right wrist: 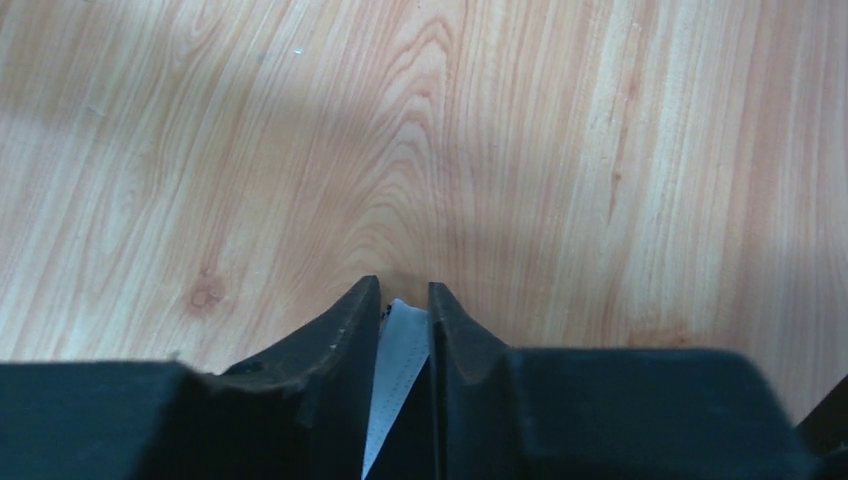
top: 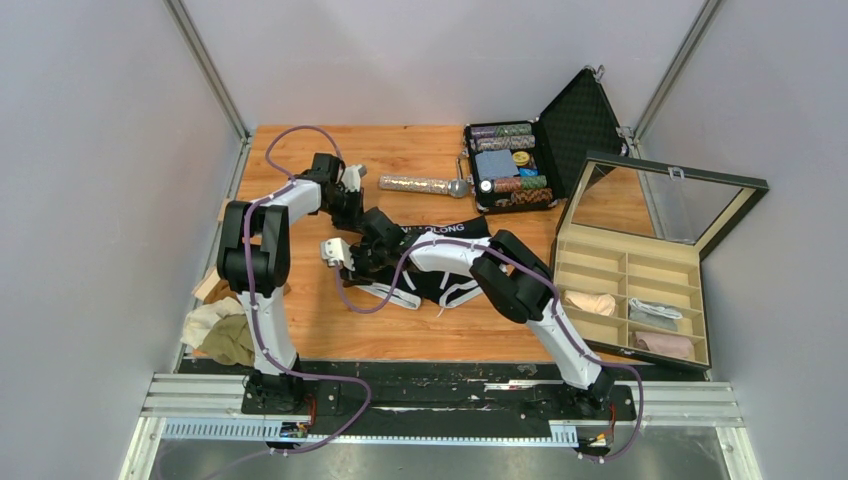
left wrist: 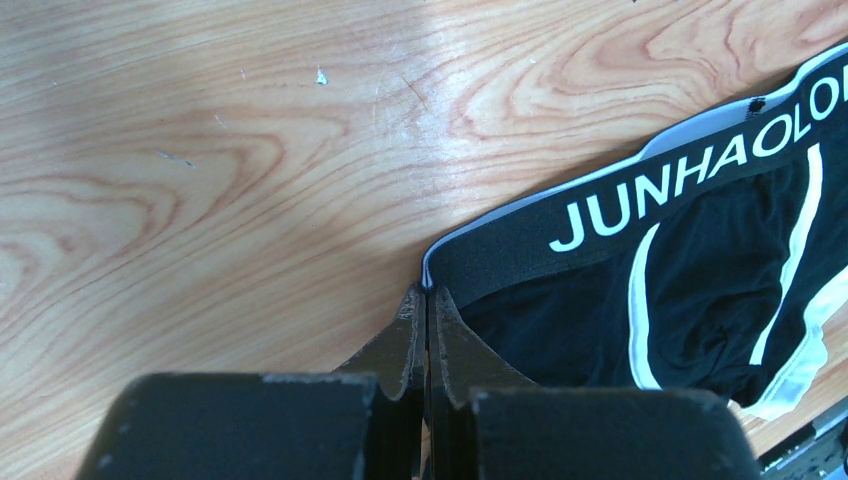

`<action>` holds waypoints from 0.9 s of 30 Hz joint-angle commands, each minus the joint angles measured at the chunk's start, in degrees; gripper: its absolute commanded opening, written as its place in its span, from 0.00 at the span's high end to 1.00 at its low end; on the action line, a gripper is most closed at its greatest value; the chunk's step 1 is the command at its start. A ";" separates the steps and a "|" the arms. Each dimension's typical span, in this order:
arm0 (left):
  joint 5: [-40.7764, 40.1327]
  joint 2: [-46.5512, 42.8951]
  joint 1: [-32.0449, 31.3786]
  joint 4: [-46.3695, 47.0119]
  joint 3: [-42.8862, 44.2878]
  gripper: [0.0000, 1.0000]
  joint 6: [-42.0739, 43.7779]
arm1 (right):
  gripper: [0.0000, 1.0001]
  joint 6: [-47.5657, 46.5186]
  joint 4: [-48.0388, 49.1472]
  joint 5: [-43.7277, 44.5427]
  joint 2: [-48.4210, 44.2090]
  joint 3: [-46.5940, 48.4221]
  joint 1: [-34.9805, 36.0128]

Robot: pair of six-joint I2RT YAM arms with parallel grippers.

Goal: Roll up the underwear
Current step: Fold the underwear at the center of the board.

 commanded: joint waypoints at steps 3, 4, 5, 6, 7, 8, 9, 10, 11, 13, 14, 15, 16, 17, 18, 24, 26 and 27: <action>-0.75 -3.17 0.67 -0.91 0.45 1.00 -0.22 | 0.98 -3.22 0.06 4.74 1.02 0.29 0.47; -0.70 -3.16 0.75 -1.13 0.81 1.00 -0.06 | 1.00 -2.84 0.06 4.60 0.64 0.43 0.34; -0.49 -3.20 0.82 -1.73 1.09 1.00 0.22 | 1.00 -2.15 0.02 4.12 0.13 0.72 0.28; -0.44 -3.23 1.09 -2.20 1.67 1.00 0.34 | 1.00 -1.04 0.10 3.37 -0.64 1.25 0.26; -0.20 -3.20 1.21 -3.47 2.72 1.00 0.72 | 1.00 0.37 0.33 2.42 -1.72 1.89 0.24; 0.01 -3.18 1.59 -4.43 3.41 1.00 0.98 | 1.00 1.71 0.45 1.38 -2.53 2.66 0.08; 0.57 -3.19 1.95 -6.38 4.49 1.00 1.36 | 1.00 3.20 0.72 0.08 -3.45 3.45 0.09; 0.84 -3.26 2.12 -8.03 4.91 1.00 1.53 | 1.00 4.66 1.10 -1.15 -4.22 4.16 0.03; 1.37 -3.67 2.48 -8.60 5.48 1.00 1.80 | 1.00 6.18 1.39 -2.62 -5.03 4.98 -0.02; 1.94 -4.90 2.88 -9.92 5.72 1.00 2.25 | 1.00 9.24 1.63 -5.11 -6.26 6.48 0.05; 2.24 -5.39 2.94 -10.89 5.83 1.00 2.46 | 1.00 10.62 1.76 -6.91 -6.78 6.94 0.01; 2.42 -6.31 3.05 -11.44 6.37 1.00 2.98 | 1.00 11.87 1.81 -8.20 -7.28 7.38 -0.08; 2.71 -6.76 3.07 -12.68 6.68 1.00 3.26 | 1.00 13.50 1.96 -9.30 -7.84 7.54 -0.24; 2.87 -7.51 3.09 -13.34 7.62 1.00 3.71 | 1.00 14.44 2.03 -10.27 -8.40 7.51 -0.28; 3.26 -7.84 3.13 -14.80 8.10 1.00 3.84 | 1.00 15.45 2.20 -10.93 -9.02 7.26 -0.48; 7.34 -8.99 3.00 -18.65 13.56 1.00 0.96 | 1.00 17.92 2.90 -11.45 -14.67 0.49 -2.32; 8.27 -8.74 2.52 -18.76 15.04 1.00 -0.20 | 1.00 18.59 3.90 -10.52 -17.23 -2.81 -3.39; 8.38 -8.63 1.70 -18.84 15.95 1.00 -0.43 | 1.00 18.65 4.11 -10.43 -18.52 -4.53 -3.98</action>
